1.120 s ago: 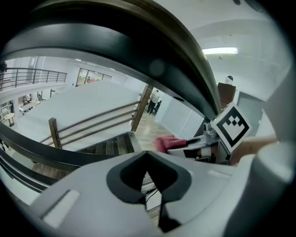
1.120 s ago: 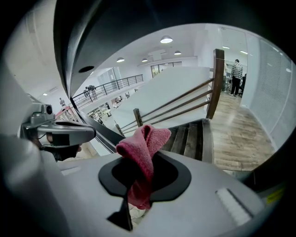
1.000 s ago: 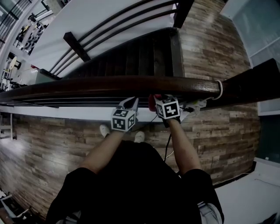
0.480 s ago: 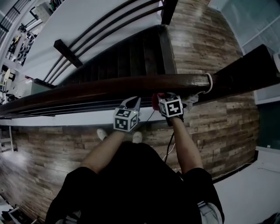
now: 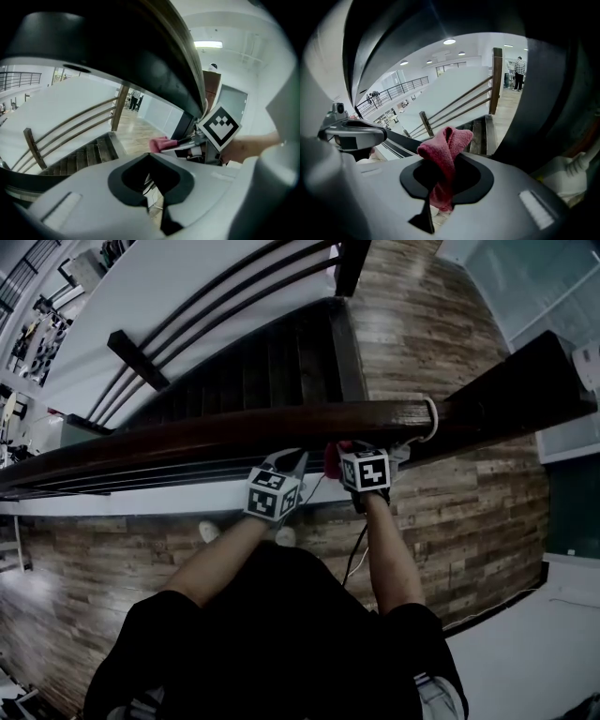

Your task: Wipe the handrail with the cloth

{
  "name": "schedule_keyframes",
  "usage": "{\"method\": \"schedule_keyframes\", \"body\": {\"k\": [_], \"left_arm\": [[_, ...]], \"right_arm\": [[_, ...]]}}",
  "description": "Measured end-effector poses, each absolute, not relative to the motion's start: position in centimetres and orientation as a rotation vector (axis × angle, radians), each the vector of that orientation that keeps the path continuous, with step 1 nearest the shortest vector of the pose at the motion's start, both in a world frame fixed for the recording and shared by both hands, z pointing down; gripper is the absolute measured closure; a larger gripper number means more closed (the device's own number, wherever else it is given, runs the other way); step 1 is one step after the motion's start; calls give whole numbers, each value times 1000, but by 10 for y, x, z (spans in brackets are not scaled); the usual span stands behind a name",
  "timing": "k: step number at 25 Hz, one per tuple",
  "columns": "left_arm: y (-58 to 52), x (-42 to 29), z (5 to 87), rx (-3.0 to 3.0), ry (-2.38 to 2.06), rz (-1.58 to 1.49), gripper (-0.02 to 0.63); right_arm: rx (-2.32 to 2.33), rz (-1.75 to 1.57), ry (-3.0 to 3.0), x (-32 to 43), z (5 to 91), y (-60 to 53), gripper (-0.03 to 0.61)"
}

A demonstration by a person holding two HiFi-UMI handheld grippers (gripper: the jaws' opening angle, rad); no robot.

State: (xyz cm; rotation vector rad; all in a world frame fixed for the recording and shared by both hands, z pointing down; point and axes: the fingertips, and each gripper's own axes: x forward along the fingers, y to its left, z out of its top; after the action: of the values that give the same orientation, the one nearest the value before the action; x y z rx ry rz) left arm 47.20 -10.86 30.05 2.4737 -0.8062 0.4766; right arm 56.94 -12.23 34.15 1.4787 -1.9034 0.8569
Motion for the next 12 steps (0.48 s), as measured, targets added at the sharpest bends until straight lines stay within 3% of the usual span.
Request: {"method": "schedule_keyframes", "body": {"k": [12], "left_arm": [[-101,488,299,2520,-725,532,615]], "right_arm": [[1645,1004,-1876,594,342,-114,518]]}}
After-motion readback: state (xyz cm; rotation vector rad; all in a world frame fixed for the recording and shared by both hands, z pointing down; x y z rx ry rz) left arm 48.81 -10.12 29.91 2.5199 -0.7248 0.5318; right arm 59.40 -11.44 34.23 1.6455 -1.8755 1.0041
